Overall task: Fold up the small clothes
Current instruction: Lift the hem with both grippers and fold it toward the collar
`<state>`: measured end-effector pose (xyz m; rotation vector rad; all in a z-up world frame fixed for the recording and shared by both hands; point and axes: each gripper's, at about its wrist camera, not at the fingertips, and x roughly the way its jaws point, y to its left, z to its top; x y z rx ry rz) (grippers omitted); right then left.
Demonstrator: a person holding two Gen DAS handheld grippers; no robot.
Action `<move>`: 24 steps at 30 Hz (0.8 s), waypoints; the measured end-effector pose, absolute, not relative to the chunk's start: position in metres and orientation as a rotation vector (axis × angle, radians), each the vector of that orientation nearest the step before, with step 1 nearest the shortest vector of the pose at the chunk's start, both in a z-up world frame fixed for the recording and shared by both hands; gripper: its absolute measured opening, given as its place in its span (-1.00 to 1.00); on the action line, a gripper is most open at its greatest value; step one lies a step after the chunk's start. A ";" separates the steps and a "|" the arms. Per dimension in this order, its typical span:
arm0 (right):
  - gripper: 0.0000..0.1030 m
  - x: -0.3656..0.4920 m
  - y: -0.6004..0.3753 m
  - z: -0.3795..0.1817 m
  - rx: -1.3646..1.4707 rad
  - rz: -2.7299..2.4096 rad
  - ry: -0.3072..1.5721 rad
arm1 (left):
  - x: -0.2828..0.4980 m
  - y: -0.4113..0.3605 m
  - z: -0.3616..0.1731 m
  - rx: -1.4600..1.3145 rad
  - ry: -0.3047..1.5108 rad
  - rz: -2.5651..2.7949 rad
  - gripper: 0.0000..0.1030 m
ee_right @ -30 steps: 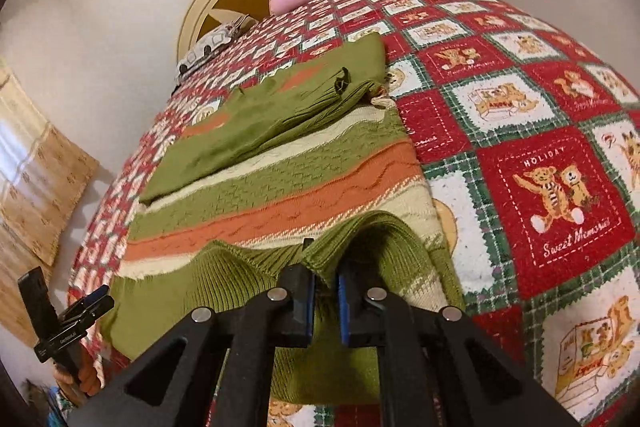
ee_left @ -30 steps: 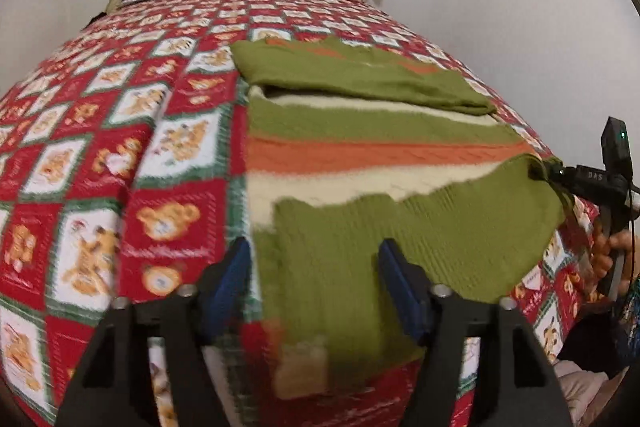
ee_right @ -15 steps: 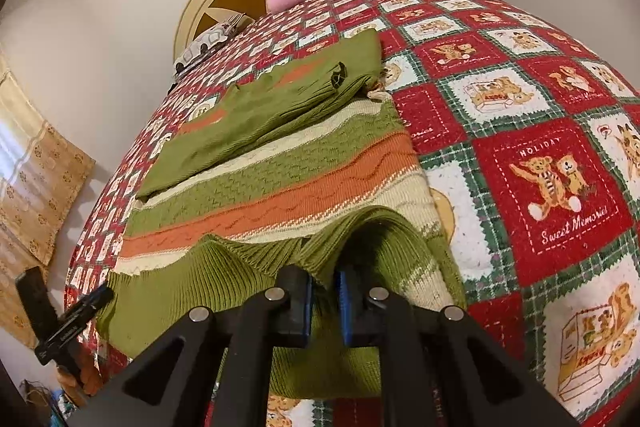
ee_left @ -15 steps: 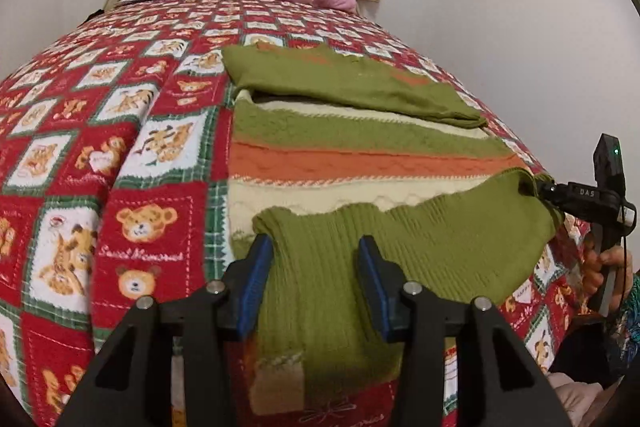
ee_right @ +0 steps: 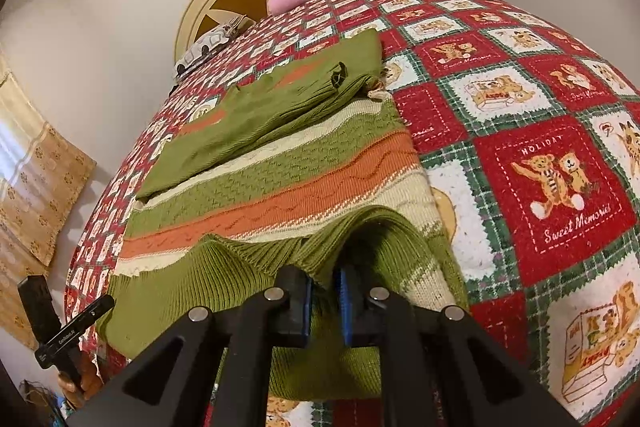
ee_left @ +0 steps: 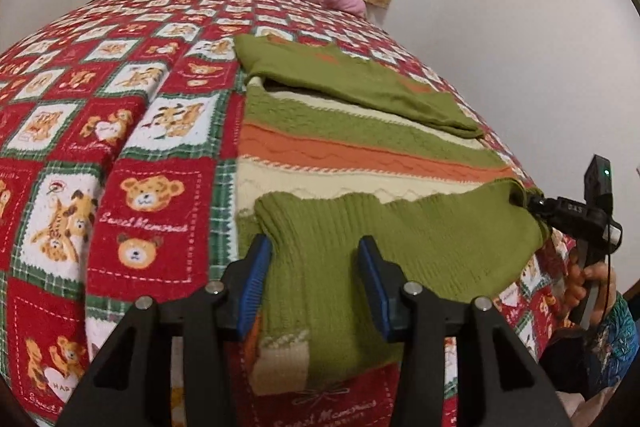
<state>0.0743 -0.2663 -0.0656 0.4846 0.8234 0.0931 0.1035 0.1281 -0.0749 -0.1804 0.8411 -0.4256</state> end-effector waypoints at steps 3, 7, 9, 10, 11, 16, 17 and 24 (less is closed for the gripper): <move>-0.79 0.074 -0.266 -0.066 0.487 0.093 0.822 | 0.104 0.126 -0.076 -0.170 0.840 -0.421 -0.17; -0.78 0.073 -0.266 -0.061 0.477 0.105 0.815 | 0.112 0.126 -0.078 -0.170 0.849 -0.364 -0.63; -0.78 0.064 -0.276 -0.051 0.539 0.148 0.754 | 0.113 0.126 -0.077 -0.177 0.856 -0.365 -0.69; -0.72 0.057 -0.284 -0.043 0.587 0.176 0.702 | 0.113 0.126 -0.077 -0.184 0.858 -0.372 -0.74; -0.47 0.052 -0.291 -0.036 0.612 0.180 0.667 | 0.112 0.127 -0.077 -0.189 0.858 -0.375 -0.75; 0.06 0.040 -0.305 -0.014 0.488 0.062 0.614 | 0.111 0.126 -0.078 -0.179 0.851 -0.382 -0.75; 0.06 0.041 -0.304 -0.014 0.468 0.061 0.624 | 0.111 0.126 -0.078 -0.176 0.851 -0.383 -0.74; 0.06 0.082 -0.268 -0.045 0.170 0.102 0.788 | 0.115 0.121 -0.078 -0.186 0.865 -0.425 -0.21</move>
